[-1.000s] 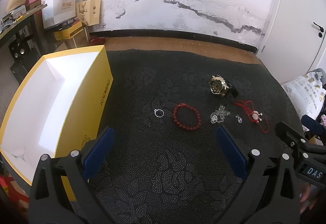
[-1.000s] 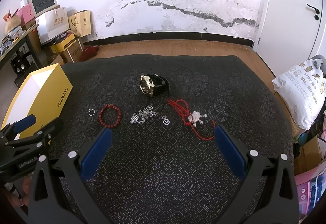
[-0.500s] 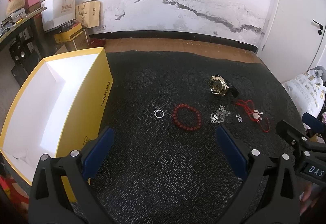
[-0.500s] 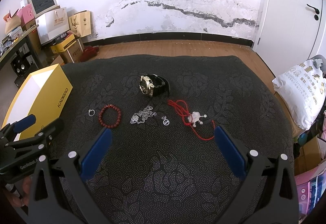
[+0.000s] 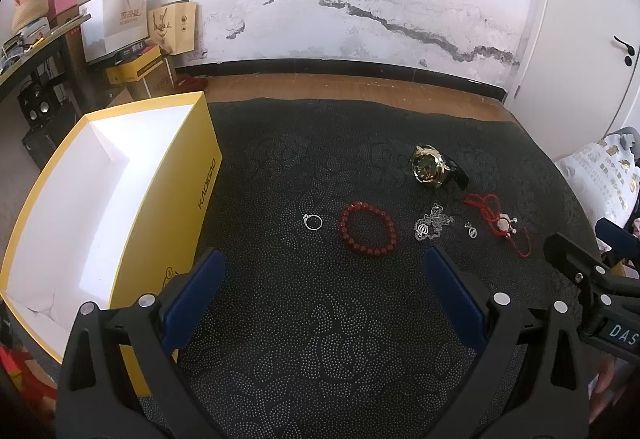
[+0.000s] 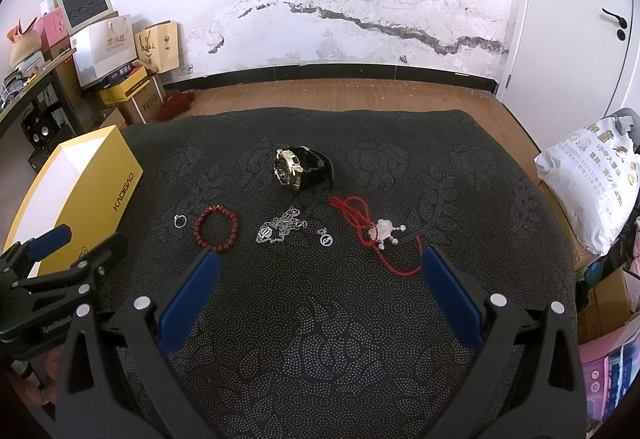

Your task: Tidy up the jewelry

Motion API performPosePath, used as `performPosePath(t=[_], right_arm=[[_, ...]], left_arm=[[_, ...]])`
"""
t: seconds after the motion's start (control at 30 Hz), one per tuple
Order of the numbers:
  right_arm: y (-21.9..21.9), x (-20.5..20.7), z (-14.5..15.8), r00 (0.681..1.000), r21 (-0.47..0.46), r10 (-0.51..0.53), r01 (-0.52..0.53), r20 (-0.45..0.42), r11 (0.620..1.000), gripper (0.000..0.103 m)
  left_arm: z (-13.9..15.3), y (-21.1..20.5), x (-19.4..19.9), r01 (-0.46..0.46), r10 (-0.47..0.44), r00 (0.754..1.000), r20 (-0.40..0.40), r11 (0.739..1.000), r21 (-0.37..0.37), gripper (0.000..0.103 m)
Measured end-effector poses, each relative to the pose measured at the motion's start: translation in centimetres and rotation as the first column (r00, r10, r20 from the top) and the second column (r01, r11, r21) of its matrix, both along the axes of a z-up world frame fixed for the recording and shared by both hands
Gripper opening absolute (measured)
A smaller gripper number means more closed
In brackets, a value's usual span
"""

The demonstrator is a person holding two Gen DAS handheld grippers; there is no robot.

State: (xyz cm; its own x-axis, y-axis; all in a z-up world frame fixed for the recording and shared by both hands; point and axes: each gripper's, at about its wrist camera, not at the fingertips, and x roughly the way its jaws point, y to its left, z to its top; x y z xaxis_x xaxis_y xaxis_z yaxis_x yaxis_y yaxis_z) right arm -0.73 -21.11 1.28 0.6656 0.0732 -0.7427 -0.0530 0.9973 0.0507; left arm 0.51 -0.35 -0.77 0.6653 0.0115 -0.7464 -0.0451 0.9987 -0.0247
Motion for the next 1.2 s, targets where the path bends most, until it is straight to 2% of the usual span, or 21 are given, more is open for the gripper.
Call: performPosePath(t=[0.3,0.67,0.77,0.9,1.03,1.2], right_arm=[[-0.2,0.0,0.2,1.000,0.002,-0.008,0.008,0.007,1.000,0.097],[-1.4,1.0,-0.1,1.000,0.016,-0.021,0.021,-0.009,1.000,0.097],[-1.8,1.2,0.0,1.000,0.024,-0.022,0.022,-0.009,0.999,0.097],[-2.6,1.6,0.1,0.999,0.036,-0.032,0.033,-0.015,0.999,0.097],[-3.6,2.0,-0.1,0.998,0.049,-0.049,0.051,-0.029,0.998,0.097],[-4.3,2.2,-0.4,0.998,0.055,-0.055,0.057,-0.040,0.997,0.097]], left_arm=[[-0.9,0.0,0.6,-0.003,0.003,1.000,-0.030,1.000,0.002,0.098],[-5.3,-0.3,4.4,0.007,-0.004,0.996,-0.088,0.999,0.033,0.098],[-6.5,0.1,5.4,0.002,-0.001,0.992,-0.124,1.000,0.008,0.098],[-6.9,-0.4,5.7,0.001,-0.005,0.993,-0.116,0.999,-0.036,0.098],[-8.0,-2.3,6.1,0.041,-0.042,0.991,-0.128,0.999,-0.012,0.098],[-9.5,-2.8,6.6,0.022,-0.025,0.988,-0.153,1.000,-0.016,0.098]])
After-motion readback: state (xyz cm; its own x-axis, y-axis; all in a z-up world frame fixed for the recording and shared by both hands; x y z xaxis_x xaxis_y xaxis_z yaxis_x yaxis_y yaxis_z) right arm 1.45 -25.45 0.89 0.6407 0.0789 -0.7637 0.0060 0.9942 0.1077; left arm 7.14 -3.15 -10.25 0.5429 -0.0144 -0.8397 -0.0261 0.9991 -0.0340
